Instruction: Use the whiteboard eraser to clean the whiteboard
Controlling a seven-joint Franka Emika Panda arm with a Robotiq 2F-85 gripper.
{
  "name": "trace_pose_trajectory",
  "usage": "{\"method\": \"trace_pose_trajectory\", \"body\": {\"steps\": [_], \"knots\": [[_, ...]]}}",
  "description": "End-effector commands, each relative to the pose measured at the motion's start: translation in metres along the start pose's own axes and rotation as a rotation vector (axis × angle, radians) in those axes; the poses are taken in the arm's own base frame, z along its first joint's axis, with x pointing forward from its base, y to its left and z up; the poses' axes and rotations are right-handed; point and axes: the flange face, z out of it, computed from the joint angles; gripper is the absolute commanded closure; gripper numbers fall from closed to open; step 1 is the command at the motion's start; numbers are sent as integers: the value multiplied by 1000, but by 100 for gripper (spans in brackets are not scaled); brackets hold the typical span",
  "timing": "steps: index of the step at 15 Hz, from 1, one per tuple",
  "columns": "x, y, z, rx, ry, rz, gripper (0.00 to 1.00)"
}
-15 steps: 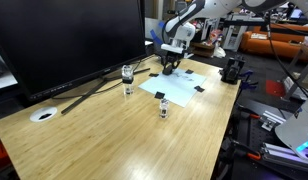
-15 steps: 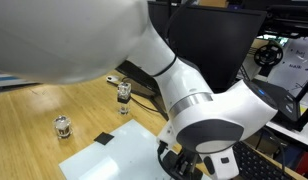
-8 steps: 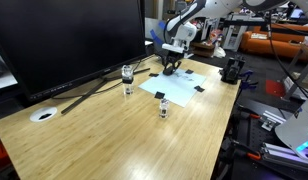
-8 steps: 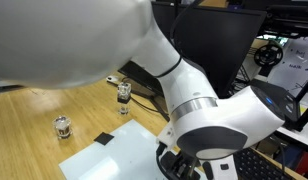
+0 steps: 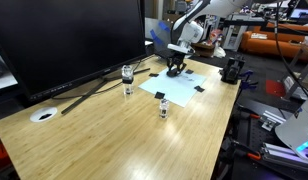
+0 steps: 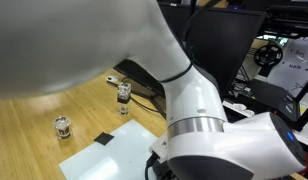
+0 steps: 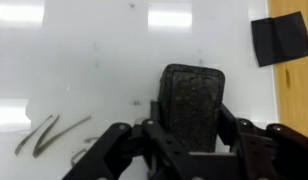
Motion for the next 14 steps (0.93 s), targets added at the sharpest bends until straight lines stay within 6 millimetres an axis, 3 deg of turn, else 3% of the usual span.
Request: {"method": "trace_pose_trajectory", "body": {"steps": [1, 14], "knots": [[7, 39, 28, -32, -56, 40, 70], [1, 75, 37, -59, -99, 92, 70]]}}
